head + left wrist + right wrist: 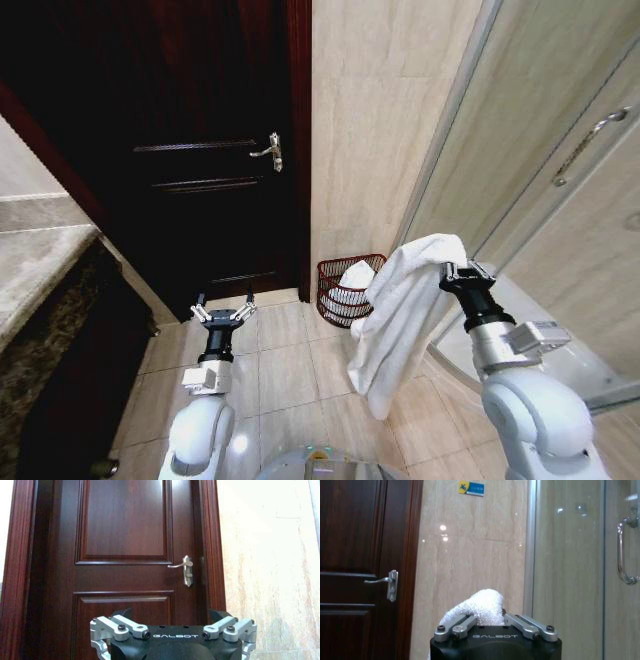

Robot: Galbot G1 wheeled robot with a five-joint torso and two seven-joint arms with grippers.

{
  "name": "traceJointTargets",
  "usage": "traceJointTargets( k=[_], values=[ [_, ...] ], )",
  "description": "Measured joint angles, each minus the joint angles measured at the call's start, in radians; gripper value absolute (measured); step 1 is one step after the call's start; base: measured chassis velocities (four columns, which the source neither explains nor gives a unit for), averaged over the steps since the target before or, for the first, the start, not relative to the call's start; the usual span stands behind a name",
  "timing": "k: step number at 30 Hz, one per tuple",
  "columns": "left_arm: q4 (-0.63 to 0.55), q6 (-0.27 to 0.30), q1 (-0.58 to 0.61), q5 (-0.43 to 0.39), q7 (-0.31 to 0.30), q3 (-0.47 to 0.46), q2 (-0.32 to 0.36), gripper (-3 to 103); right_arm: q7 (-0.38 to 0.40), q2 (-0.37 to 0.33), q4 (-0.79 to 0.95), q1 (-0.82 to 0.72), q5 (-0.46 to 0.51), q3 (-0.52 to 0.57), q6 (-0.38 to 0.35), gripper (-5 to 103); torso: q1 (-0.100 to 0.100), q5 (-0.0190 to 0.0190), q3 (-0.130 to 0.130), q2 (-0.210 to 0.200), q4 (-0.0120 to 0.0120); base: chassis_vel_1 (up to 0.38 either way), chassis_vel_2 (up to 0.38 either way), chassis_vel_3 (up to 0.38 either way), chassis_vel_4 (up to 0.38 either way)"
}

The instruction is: Discard the used towel into the hamper.

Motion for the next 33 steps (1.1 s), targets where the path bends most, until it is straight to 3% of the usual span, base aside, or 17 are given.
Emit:
traceJointTargets(
  k=[33],
  values=[
    [-0.004,-0.015,0.000,-0.007,0.006,-0.003,-0.003,100,0.000,0.004,0.000,0.004,-0.012,0.004,0.013,8,-0.006,0.0000,-0.006,-0.011,0.0001,-0.002,0.001,0.001,-0.001]
  ],
)
